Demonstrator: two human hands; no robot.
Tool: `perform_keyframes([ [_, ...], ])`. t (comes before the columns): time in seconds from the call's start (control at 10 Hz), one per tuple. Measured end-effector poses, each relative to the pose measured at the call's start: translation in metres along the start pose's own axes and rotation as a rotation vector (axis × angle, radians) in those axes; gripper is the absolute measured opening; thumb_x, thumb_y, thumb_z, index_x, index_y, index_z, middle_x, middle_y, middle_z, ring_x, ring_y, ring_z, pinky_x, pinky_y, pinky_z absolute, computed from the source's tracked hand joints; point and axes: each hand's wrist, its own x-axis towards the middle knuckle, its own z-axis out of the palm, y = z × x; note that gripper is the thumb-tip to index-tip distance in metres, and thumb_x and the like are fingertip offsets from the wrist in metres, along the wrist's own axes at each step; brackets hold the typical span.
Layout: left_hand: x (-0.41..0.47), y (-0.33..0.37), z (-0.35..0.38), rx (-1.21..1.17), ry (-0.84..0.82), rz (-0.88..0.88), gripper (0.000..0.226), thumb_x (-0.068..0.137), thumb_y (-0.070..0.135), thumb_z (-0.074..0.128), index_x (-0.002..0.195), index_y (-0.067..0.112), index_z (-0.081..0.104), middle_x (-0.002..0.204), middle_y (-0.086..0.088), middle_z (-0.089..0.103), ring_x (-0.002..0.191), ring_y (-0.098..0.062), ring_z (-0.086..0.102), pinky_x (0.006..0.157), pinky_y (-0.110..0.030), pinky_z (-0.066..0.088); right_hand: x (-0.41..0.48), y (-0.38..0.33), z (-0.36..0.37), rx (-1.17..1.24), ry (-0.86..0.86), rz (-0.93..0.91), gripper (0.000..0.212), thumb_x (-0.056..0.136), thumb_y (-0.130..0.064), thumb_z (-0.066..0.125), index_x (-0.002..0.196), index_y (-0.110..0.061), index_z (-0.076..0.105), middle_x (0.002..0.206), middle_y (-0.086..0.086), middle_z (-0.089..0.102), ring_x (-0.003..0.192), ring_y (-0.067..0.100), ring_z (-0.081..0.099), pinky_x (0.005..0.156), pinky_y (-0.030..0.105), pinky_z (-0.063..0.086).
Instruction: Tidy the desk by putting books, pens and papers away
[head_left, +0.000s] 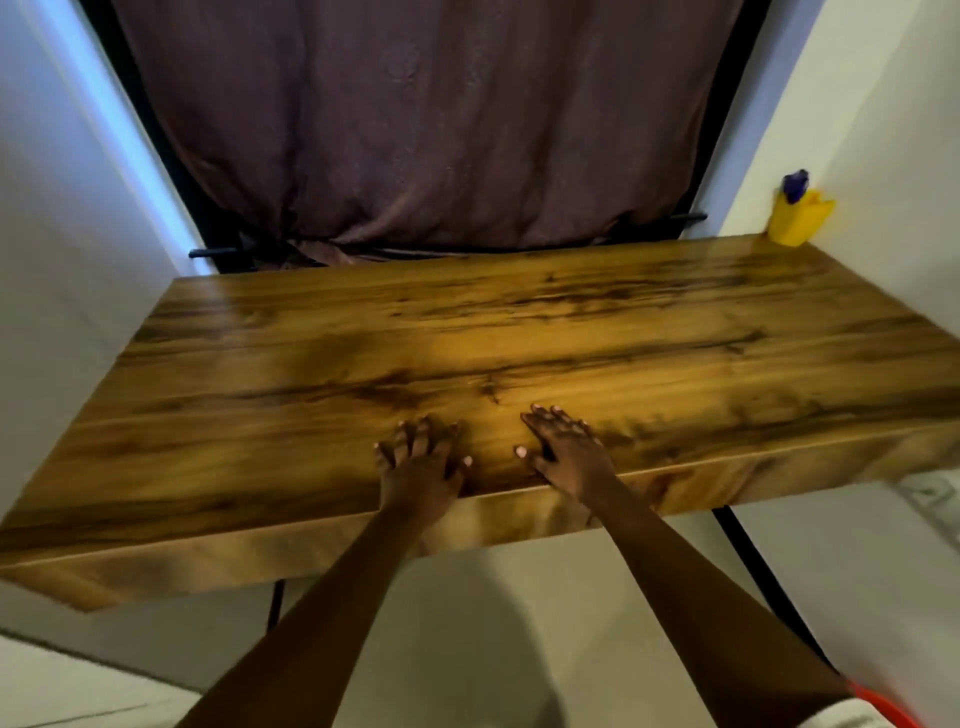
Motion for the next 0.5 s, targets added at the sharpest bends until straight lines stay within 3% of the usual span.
perform_keyframes([
  [0.2,0.057,0.089,0.009,-0.024,0.055,-0.092,0.063,0.093,0.062,0.027,0.149,0.036,0.016,0.160,0.001,0.006,0.146,-0.032,-0.003,0.113,-0.061,0.001,0.032,0.090,-0.036,-0.076,0.040,0.003,0.058,0.094,-0.055,0.034,0.147,-0.035,0.022,0.157,-0.010,0.017,0.145,0.012,0.012,0.114,0.035,0.014],
  [0.4,0.089,0.114,0.007,-0.107,0.034,-0.188,0.062,0.093,0.059,0.033,0.149,0.034,0.019,0.160,0.001,0.005,0.146,-0.028,-0.003,0.115,-0.056,0.000,0.071,0.126,-0.049,-0.099,0.044,0.010,0.058,0.095,-0.053,0.034,0.145,-0.025,0.029,0.156,-0.003,0.020,0.144,0.017,0.016,0.113,0.036,0.017],
  [0.5,0.129,0.129,-0.012,-0.067,0.027,-0.059,0.068,0.091,0.052,0.044,0.150,0.033,0.016,0.160,0.000,-0.003,0.147,-0.024,-0.006,0.115,-0.056,0.001,0.104,0.128,-0.063,-0.052,0.081,0.004,0.059,0.094,-0.048,0.040,0.146,-0.025,0.025,0.156,0.000,0.019,0.143,0.019,0.019,0.111,0.038,0.022],
])
